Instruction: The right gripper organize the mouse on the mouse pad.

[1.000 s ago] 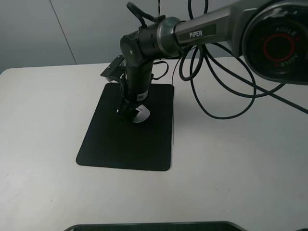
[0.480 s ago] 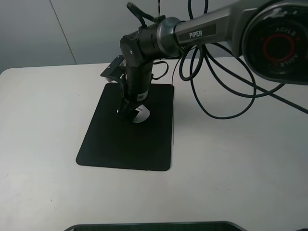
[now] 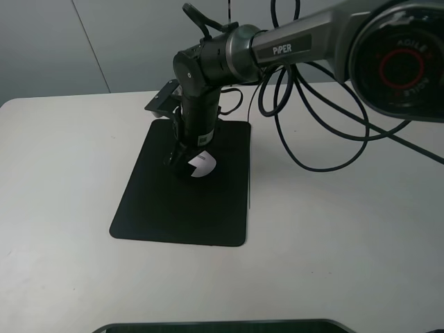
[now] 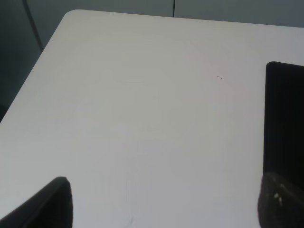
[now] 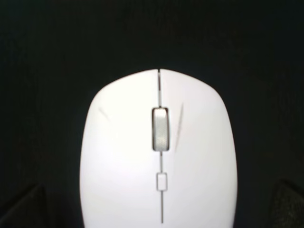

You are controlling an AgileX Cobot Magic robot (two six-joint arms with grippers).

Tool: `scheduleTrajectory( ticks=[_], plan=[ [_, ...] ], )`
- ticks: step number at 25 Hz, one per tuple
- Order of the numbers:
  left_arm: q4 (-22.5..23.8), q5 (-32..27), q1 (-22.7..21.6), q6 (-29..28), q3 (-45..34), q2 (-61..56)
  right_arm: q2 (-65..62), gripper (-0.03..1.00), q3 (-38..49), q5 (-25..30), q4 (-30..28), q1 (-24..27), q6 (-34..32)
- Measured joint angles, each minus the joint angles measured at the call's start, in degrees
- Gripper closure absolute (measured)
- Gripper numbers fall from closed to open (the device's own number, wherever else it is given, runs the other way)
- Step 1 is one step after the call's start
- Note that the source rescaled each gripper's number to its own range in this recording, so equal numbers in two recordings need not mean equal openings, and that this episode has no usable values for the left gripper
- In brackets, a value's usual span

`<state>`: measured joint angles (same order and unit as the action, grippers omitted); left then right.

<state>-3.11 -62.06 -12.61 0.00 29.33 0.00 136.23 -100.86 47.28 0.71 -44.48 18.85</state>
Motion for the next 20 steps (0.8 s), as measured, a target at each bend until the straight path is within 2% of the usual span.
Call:
scheduleTrajectory(
  ticks=[9,20],
  plan=[
    [0.0,0.0,0.0,0.0,0.0,0.0,-0.93,-0.01,0.0,1.9,-0.23,0.0,0.0],
    [0.0,0.0,0.0,0.0,0.0,0.0,-13.64,-0.03,0.0,7.77,-3.73,0.0,-0.21]
  ],
)
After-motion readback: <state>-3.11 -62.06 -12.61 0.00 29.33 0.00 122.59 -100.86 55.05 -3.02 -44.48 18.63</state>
